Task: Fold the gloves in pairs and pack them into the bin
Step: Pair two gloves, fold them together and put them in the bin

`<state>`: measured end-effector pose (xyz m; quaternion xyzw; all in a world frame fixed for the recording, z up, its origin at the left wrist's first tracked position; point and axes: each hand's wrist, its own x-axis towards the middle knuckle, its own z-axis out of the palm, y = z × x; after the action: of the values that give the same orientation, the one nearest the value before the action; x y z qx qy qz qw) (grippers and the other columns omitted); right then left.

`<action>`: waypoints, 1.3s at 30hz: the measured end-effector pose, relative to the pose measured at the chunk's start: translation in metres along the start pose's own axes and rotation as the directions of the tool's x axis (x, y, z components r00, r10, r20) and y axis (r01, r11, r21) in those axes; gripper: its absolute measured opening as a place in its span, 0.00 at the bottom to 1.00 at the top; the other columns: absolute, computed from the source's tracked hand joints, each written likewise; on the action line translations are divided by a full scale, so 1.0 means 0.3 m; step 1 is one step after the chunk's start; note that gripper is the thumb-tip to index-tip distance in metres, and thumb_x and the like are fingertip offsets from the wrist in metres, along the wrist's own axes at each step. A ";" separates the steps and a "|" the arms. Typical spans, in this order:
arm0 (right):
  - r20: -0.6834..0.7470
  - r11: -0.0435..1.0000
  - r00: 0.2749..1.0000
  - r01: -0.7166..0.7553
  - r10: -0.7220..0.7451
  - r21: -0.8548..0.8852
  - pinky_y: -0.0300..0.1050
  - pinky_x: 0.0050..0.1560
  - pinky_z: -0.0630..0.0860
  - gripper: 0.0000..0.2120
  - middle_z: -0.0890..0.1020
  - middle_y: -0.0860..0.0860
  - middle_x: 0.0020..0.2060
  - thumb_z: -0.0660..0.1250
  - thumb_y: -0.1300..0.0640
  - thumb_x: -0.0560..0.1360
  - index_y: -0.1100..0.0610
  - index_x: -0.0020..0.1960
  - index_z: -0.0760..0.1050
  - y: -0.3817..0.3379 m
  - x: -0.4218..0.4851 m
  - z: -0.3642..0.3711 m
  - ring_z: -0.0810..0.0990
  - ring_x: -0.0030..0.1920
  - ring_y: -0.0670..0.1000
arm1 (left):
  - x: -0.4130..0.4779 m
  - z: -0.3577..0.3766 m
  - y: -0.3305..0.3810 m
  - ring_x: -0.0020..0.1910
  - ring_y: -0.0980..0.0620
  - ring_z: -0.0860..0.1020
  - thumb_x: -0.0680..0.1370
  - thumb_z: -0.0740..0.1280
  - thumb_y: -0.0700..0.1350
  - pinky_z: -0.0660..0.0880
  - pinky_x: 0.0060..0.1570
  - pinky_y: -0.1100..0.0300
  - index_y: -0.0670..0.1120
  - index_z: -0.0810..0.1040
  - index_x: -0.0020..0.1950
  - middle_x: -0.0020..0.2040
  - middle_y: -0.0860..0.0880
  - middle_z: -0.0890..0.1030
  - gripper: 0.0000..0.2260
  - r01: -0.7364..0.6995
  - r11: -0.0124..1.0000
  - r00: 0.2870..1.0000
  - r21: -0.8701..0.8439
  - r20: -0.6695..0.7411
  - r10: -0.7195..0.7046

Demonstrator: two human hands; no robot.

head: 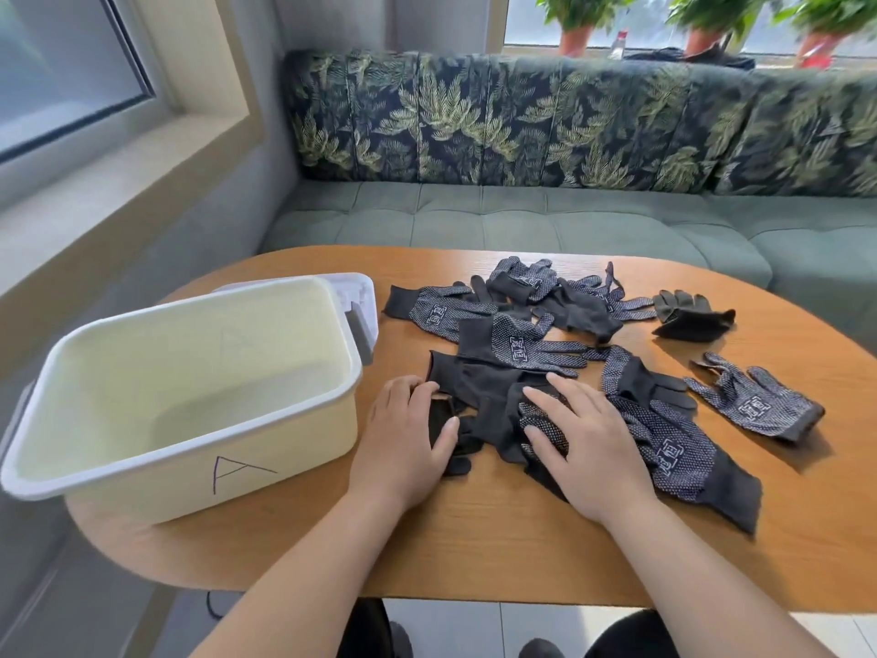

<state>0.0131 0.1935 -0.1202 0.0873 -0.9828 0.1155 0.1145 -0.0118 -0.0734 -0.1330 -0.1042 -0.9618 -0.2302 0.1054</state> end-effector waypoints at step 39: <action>-0.277 0.986 0.947 -0.141 0.162 0.094 0.57 0.58 0.78 0.17 0.81 0.51 0.58 0.67 0.48 0.82 0.56 0.66 0.79 -0.116 -0.148 0.015 0.78 0.59 0.56 | 0.154 -0.473 0.239 0.57 0.49 0.78 0.85 0.67 0.44 0.73 0.59 0.55 0.47 0.80 0.61 0.56 0.51 0.82 0.06 -0.196 0.949 0.965 -0.248 -0.218 0.143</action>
<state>0.0616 0.1654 -0.1281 -0.0015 -0.9552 0.1713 0.2415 -0.0162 -0.0699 0.0324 -0.1768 -0.8941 -0.3571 0.2046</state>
